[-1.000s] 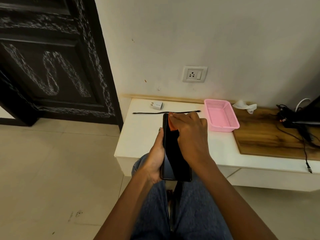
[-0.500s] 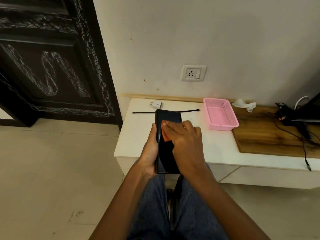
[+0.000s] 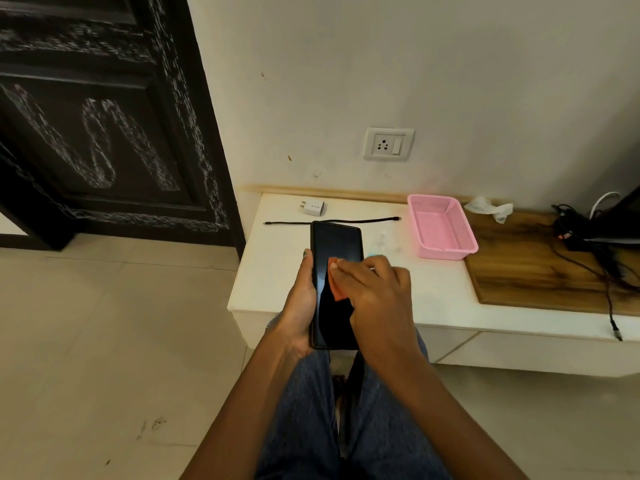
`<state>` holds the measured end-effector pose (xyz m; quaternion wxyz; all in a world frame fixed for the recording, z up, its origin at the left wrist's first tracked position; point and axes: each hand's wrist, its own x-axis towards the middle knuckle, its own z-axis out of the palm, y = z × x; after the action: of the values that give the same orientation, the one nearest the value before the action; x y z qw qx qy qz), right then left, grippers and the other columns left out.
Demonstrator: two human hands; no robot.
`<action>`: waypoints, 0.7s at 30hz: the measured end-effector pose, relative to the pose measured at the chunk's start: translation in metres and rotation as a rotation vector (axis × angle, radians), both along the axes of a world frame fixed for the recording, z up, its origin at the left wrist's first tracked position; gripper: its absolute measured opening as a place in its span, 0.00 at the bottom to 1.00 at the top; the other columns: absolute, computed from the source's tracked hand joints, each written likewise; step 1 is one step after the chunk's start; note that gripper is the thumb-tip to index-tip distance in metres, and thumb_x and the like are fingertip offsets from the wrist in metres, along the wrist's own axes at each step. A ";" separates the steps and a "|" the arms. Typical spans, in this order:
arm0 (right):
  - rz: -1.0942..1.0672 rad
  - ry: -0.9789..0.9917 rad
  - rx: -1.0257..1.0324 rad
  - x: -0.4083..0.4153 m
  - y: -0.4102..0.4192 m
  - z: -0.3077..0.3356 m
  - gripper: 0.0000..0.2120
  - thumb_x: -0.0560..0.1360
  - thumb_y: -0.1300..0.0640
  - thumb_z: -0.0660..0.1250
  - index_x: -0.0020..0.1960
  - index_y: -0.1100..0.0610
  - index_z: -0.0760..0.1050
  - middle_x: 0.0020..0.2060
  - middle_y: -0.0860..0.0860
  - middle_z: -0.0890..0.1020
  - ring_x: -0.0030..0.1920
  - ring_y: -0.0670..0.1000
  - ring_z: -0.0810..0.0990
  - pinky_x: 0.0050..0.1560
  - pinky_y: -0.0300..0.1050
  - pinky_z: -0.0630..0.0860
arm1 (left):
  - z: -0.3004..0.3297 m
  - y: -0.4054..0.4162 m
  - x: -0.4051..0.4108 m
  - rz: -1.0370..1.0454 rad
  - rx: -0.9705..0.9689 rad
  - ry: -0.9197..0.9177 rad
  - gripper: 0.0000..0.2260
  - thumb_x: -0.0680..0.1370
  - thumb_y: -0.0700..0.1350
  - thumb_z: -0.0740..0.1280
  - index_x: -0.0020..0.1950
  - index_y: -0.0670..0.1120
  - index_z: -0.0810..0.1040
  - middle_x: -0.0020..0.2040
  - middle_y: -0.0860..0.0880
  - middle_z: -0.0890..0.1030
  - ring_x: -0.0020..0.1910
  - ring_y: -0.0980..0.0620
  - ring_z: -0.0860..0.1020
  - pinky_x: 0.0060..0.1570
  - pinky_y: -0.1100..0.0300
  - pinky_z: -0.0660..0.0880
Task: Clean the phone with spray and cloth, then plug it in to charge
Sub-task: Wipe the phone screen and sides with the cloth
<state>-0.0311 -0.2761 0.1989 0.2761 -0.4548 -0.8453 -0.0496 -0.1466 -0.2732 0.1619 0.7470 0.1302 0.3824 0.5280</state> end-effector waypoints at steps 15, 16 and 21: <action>0.051 0.017 0.008 -0.011 -0.005 0.002 0.16 0.65 0.60 0.64 0.51 0.61 0.81 0.48 0.53 0.83 0.49 0.56 0.76 0.48 0.52 0.71 | 0.000 -0.001 -0.008 0.025 -0.002 0.004 0.31 0.73 0.71 0.54 0.43 0.50 0.87 0.43 0.44 0.86 0.42 0.48 0.85 0.35 0.58 0.81; 0.039 0.015 0.005 -0.010 -0.004 0.003 0.16 0.66 0.59 0.64 0.51 0.61 0.81 0.48 0.52 0.84 0.50 0.57 0.77 0.49 0.52 0.67 | 0.000 -0.001 -0.007 0.021 -0.002 0.001 0.31 0.73 0.71 0.54 0.43 0.50 0.87 0.44 0.44 0.86 0.43 0.48 0.85 0.36 0.57 0.81; -0.101 -0.049 0.020 -0.009 0.024 0.027 0.17 0.65 0.62 0.62 0.52 0.57 0.80 0.51 0.49 0.84 0.58 0.61 0.75 0.50 0.51 0.62 | 0.005 0.000 0.002 0.029 0.028 0.074 0.27 0.73 0.69 0.55 0.46 0.53 0.86 0.48 0.45 0.86 0.48 0.49 0.84 0.43 0.57 0.82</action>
<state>-0.0403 -0.2526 0.2256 0.2571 -0.4928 -0.8272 -0.0831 -0.1448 -0.2729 0.1673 0.7229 0.1545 0.4041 0.5388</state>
